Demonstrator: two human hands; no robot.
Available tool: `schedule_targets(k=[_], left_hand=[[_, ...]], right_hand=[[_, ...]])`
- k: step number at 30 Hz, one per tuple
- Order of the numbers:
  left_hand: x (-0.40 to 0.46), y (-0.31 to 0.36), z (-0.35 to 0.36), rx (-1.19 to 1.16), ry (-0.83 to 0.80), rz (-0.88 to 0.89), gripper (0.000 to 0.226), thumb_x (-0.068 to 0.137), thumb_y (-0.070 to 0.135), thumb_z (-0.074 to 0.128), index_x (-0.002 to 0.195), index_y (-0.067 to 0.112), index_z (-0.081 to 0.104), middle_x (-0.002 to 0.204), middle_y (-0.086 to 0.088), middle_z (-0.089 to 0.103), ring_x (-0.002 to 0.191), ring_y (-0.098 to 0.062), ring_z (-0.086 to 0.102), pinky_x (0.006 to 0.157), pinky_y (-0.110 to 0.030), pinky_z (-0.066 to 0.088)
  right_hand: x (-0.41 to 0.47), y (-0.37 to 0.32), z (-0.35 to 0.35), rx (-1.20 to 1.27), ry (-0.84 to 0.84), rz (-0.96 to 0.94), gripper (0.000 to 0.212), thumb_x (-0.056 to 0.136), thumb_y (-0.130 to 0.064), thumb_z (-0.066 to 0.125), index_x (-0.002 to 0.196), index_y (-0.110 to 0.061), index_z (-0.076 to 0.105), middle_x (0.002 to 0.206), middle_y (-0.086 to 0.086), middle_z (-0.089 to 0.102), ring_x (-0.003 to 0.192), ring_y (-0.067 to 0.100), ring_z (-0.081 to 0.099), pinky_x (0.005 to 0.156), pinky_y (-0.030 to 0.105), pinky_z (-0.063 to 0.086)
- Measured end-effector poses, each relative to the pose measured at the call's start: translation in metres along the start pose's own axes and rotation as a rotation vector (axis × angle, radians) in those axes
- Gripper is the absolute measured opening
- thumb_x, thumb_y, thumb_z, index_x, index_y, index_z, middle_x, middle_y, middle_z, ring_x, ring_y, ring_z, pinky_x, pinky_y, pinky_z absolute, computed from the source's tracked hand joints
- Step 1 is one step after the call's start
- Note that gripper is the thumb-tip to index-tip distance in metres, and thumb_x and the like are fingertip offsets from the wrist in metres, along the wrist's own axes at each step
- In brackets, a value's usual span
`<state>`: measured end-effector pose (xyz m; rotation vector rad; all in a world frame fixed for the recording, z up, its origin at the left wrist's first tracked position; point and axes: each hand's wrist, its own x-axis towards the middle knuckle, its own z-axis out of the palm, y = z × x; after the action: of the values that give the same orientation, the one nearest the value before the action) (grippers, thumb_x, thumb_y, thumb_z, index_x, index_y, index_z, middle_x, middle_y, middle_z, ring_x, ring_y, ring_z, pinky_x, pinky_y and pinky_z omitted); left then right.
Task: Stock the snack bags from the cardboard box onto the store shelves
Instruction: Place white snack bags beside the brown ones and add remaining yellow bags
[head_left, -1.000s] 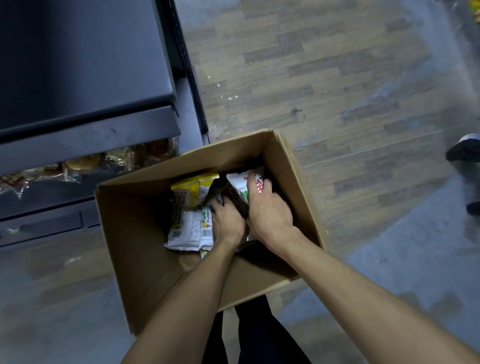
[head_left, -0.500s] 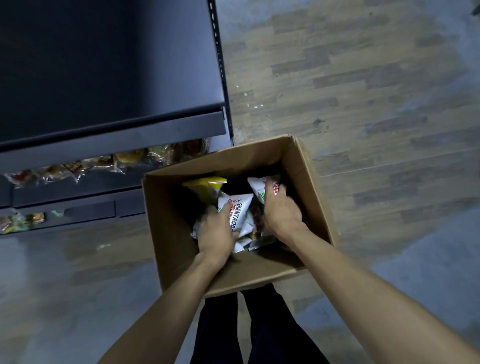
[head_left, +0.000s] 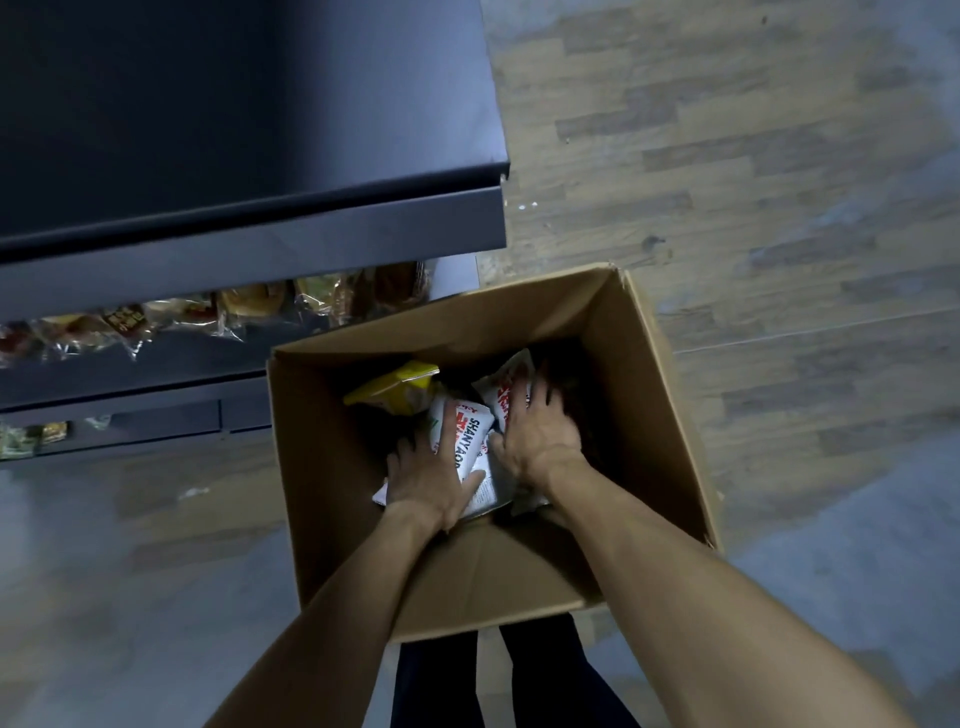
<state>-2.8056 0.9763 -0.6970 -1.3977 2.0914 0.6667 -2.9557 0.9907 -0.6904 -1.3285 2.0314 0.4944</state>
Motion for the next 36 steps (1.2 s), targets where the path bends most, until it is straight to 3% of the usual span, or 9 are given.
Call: schedule_targets(k=[5,9,13,19,21,24,28,31,36], left_hand=[[0.011,0.001,0.004,0.159,0.15,0.025,0.083,0.093,0.058,0.04,0.155,0.021,0.0,0.147,-0.021,0.034,0.12,-0.037,0.045,0.097,-0.042,0.037],[0.014,0.013,-0.015,0.22,0.111,0.051,0.069,0.094,0.048,0.045,0.15,0.016,0.018,0.135,-0.017,0.045,0.109,-0.031,0.055,0.081,-0.034,0.045],[0.002,0.018,-0.045,0.142,0.041,0.083,0.057,0.086,0.038,0.057,0.135,0.018,0.036,0.124,-0.012,0.055,0.103,-0.032,0.062,0.076,-0.033,0.048],[-0.048,0.02,-0.092,0.106,0.126,0.085,0.066,0.087,0.048,0.056,0.142,0.019,0.032,0.123,-0.014,0.054,0.106,-0.035,0.06,0.081,-0.037,0.048],[-0.065,0.021,-0.11,0.057,0.186,0.1,0.064,0.087,0.049,0.056,0.14,0.02,0.035,0.123,-0.014,0.053,0.106,-0.036,0.06,0.082,-0.038,0.048],[-0.088,0.019,-0.133,0.013,0.28,0.118,0.064,0.084,0.051,0.059,0.137,0.021,0.036,0.118,-0.012,0.055,0.102,-0.036,0.061,0.078,-0.037,0.049],[-0.119,0.014,-0.155,0.029,0.399,0.15,0.062,0.08,0.05,0.062,0.132,0.023,0.044,0.11,-0.008,0.055,0.092,-0.03,0.062,0.067,-0.033,0.045],[-0.14,0.005,-0.177,-0.012,0.495,0.188,0.053,0.079,0.048,0.063,0.122,0.02,0.05,0.108,-0.008,0.053,0.091,-0.031,0.062,0.067,-0.034,0.043],[-0.174,-0.023,-0.215,0.088,0.605,0.205,0.066,0.08,0.051,0.059,0.135,0.02,0.039,0.121,-0.008,0.057,0.1,-0.032,0.063,0.078,-0.037,0.051]], right_hand=[[0.014,-0.011,0.0,-0.148,0.082,0.014,0.062,0.103,-0.023,0.034,0.153,-0.002,0.004,0.159,0.019,0.009,0.141,0.032,0.021,0.106,0.035,0.035],[0.007,0.0,-0.011,-0.149,0.033,-0.001,0.069,0.099,-0.019,0.046,0.154,-0.023,0.006,0.157,0.02,0.008,0.131,0.038,0.032,0.088,0.042,0.048],[-0.014,0.017,-0.03,-0.075,0.007,0.031,0.062,0.1,-0.019,0.039,0.154,-0.019,0.009,0.151,0.025,0.019,0.129,0.04,0.037,0.098,0.044,0.044],[-0.067,0.028,-0.06,0.006,0.124,0.003,0.075,0.094,-0.021,0.058,0.151,-0.012,0.011,0.143,0.021,0.03,0.115,0.034,0.052,0.089,0.039,0.048],[-0.085,0.028,-0.075,-0.005,0.168,-0.021,0.07,0.096,-0.02,0.055,0.151,-0.011,0.012,0.141,0.02,0.034,0.111,0.033,0.055,0.086,0.038,0.048],[-0.113,0.027,-0.099,0.008,0.22,-0.056,0.068,0.096,-0.013,0.049,0.152,-0.01,0.011,0.138,0.02,0.034,0.109,0.035,0.055,0.083,0.039,0.046],[-0.146,0.027,-0.121,0.12,0.286,-0.078,0.073,0.091,-0.012,0.059,0.15,-0.013,0.016,0.134,0.02,0.035,0.105,0.038,0.054,0.07,0.037,0.038],[-0.168,0.023,-0.133,0.153,0.333,-0.071,0.069,0.089,-0.014,0.062,0.145,-0.014,0.022,0.131,0.019,0.038,0.101,0.038,0.056,0.069,0.037,0.038],[-0.212,0.005,-0.152,0.182,0.434,-0.016,0.067,0.089,-0.02,0.062,0.144,-0.013,0.024,0.132,0.021,0.038,0.105,0.041,0.055,0.076,0.04,0.044]])
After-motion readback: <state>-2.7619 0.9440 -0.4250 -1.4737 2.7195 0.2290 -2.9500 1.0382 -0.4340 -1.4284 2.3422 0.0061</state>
